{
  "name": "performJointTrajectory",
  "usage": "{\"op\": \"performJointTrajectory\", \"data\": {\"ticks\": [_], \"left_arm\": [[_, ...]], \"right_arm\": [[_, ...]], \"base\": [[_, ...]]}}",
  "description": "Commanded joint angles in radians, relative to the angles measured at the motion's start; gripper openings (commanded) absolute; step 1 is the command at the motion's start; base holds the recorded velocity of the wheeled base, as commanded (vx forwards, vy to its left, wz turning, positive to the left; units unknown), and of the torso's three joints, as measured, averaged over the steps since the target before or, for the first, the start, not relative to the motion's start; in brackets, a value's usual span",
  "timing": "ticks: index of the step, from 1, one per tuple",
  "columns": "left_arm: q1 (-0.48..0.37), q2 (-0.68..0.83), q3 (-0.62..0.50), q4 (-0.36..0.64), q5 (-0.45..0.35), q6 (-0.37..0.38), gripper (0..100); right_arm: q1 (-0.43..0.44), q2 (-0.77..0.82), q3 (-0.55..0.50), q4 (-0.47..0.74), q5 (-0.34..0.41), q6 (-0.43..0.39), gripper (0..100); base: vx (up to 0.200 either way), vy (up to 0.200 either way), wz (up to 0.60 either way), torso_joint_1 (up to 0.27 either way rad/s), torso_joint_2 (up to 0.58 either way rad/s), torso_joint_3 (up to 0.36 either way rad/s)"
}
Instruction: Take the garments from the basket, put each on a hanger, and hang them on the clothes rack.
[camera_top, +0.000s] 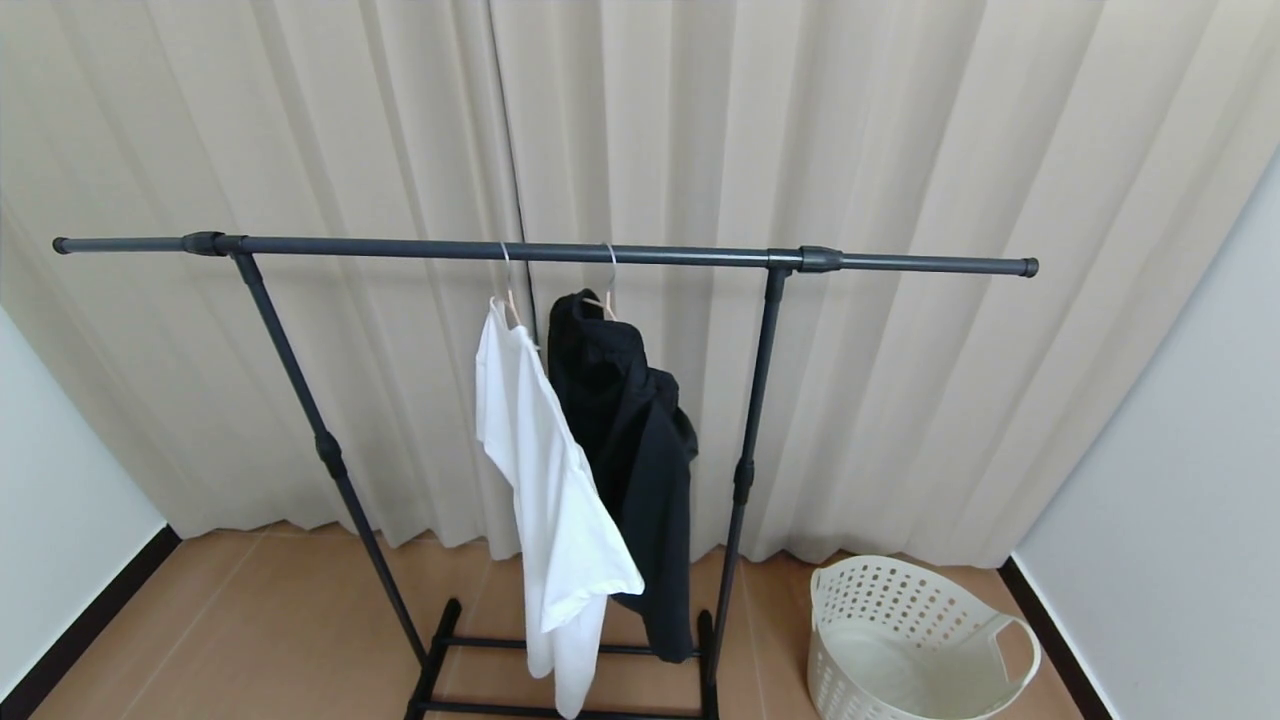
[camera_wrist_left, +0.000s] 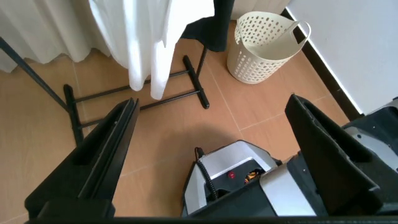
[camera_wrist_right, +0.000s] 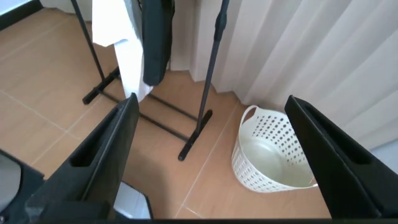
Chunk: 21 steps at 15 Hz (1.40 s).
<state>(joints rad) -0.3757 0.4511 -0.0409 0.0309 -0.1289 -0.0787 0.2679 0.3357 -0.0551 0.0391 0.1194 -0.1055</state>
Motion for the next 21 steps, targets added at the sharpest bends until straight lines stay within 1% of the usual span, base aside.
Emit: {"op": "performJointTrajectory", "data": {"ticks": [1,3,5,8,9,10,12,13,15,16,17,18,19,20,21], "left_arm": [[0.028,-0.061,0.019,-0.002,0.017,-0.003,100],[0.107,-0.084,0.024,-0.003,0.074,0.01,100],[0.182,-0.143,0.024,0.0,0.08,0.027,100],[0.298,-0.233,0.027,0.004,0.081,0.088,100],[0.348,-0.287,0.027,0.004,0.075,0.106,100],[0.367,-0.324,0.029,0.004,0.075,0.111,100],[0.363,-0.446,0.029,0.003,0.071,0.114,100],[0.365,-0.451,0.029,0.003,0.074,0.116,100],[0.365,-0.451,0.03,0.0,0.075,0.105,100],[0.365,-0.451,0.03,0.001,0.075,0.108,100],[0.365,-0.451,0.03,0.001,0.074,0.109,100],[0.365,-0.451,0.03,0.0,0.074,0.106,100],[0.365,-0.451,0.03,-0.002,0.077,0.1,100],[0.365,-0.451,0.029,-0.002,0.078,0.088,100],[0.365,-0.451,0.029,-0.002,0.078,0.088,100]], "right_arm": [[-0.001,-0.112,0.017,0.008,0.0,0.001,100],[-0.052,-0.129,0.017,0.01,0.0,0.001,100],[-0.108,-0.153,0.017,0.011,0.0,0.001,100],[-0.157,-0.192,0.017,0.013,0.002,0.001,100],[-0.182,-0.213,0.017,0.015,0.003,0.001,100],[-0.196,-0.23,0.017,0.015,0.002,0.001,100],[-0.223,-0.282,0.017,0.013,0.005,0.001,100],[-0.257,-0.316,0.017,0.015,0.008,0.001,100],[-0.266,-0.336,0.021,0.001,-0.017,0.001,100],[-0.266,-0.336,0.026,-0.012,-0.084,0.001,100],[-0.266,-0.336,0.027,-0.012,-0.095,0.001,100],[-0.266,-0.336,0.029,-0.012,-0.099,0.015,100],[-0.266,-0.336,0.041,-0.002,-0.098,0.047,100],[-0.268,-0.336,0.051,-0.022,-0.095,0.092,100],[-0.268,-0.336,0.052,-0.033,-0.096,0.095,100]], "base": [[0.0,0.0,0.0,0.0,0.0,0.0],[0.0,0.0,0.0,0.0,0.0,0.0],[0.0,0.0,0.0,0.0,0.0,0.0],[0.0,0.0,0.0,0.0,0.0,0.0],[0.0,0.0,0.0,0.0,0.0,0.0],[0.0,0.0,0.0,0.0,0.0,0.0],[0.0,0.0,0.0,0.0,0.0,0.0],[0.0,0.0,0.0,0.0,0.0,0.0],[0.0,0.0,0.0,0.0,0.0,0.0],[0.0,0.0,0.0,0.0,0.0,0.0],[0.0,0.0,0.0,0.0,0.0,0.0],[0.0,0.0,0.0,0.0,0.0,0.0],[0.0,0.0,0.0,0.0,0.0,0.0],[0.0,0.0,0.0,0.0,0.0,0.0],[0.0,0.0,0.0,0.0,0.0,0.0]]}}
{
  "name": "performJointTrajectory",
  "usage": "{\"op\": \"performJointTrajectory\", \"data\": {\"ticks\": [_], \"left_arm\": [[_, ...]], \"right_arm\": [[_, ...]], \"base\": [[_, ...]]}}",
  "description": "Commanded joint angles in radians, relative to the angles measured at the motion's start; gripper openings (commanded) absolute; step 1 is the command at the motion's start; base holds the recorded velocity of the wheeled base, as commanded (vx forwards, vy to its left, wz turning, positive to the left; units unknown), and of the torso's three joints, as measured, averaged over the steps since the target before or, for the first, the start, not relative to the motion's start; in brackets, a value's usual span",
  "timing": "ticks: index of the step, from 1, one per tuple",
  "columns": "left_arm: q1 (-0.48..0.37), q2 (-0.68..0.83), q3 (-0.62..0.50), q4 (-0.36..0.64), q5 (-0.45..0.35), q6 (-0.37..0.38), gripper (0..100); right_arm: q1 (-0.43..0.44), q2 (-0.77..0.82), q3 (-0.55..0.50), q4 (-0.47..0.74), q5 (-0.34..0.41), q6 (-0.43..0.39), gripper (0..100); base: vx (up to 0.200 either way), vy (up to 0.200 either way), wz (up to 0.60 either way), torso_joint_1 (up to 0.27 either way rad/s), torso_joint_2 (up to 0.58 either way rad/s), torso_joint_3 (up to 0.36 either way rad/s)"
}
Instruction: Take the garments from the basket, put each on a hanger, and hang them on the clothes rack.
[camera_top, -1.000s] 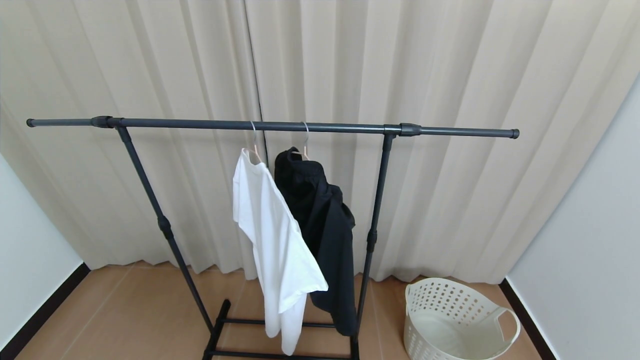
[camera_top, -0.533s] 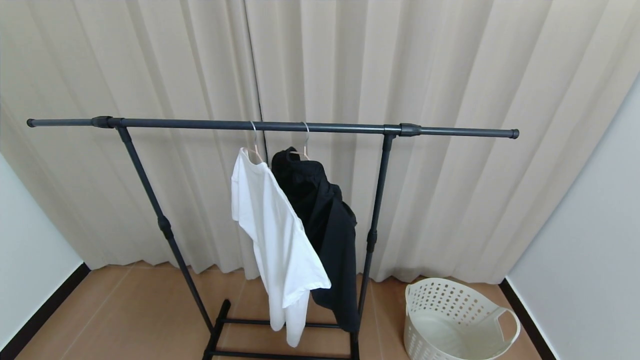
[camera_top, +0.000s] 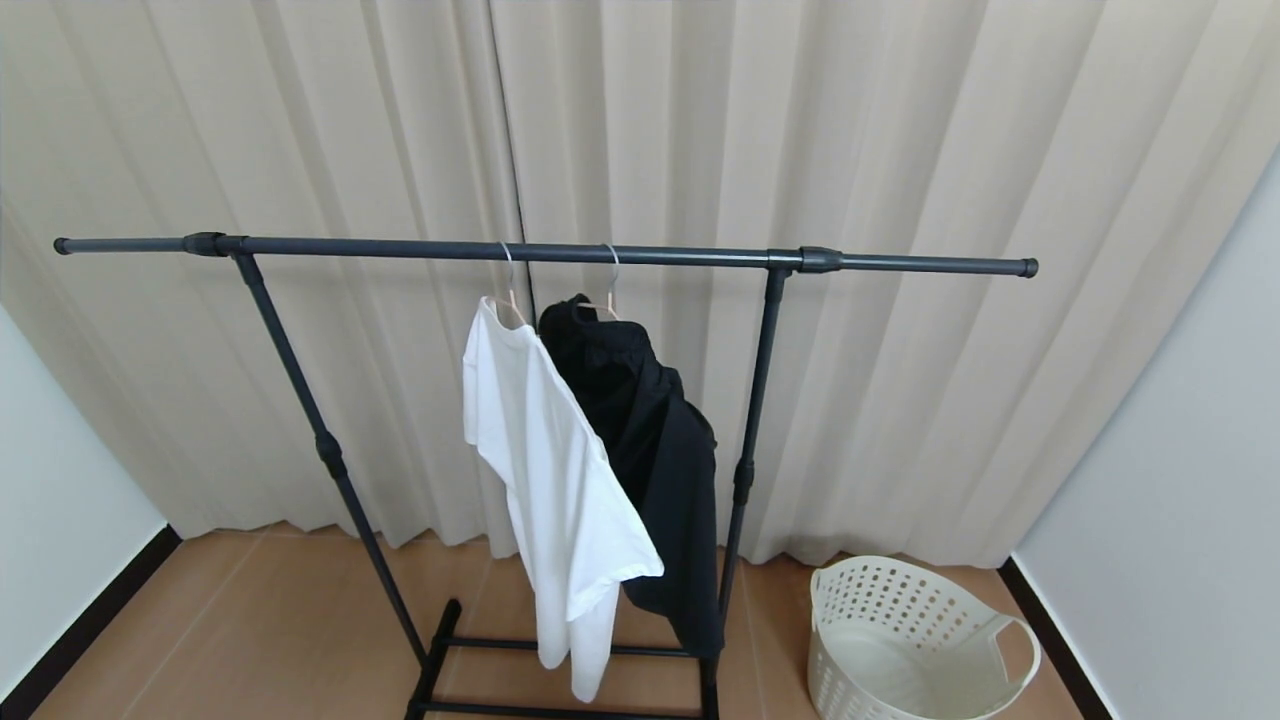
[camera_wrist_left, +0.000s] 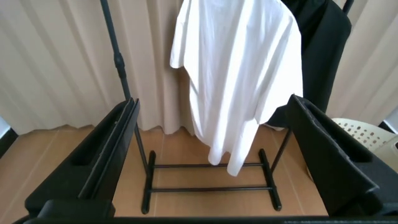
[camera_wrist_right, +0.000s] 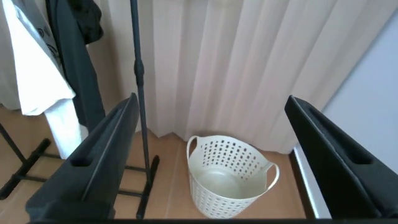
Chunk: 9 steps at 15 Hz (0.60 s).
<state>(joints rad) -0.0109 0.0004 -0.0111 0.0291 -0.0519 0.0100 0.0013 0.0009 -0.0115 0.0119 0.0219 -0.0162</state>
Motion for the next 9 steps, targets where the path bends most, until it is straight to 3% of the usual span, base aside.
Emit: {"op": "performJointTrajectory", "data": {"ticks": [1,9], "left_arm": [[0.0,0.0,-0.001,0.0,-0.002,-0.001,100],[0.002,0.0,-0.001,0.0,-0.002,-0.001,100]], "right_arm": [[-0.001,-0.001,0.008,-0.006,0.001,0.005,100],[0.0,-0.001,0.008,-0.006,-0.005,0.007,100]], "base": [[0.0,0.0,0.0,0.0,0.0,0.0],[0.0,0.0,0.0,0.0,0.0,0.0]]}}
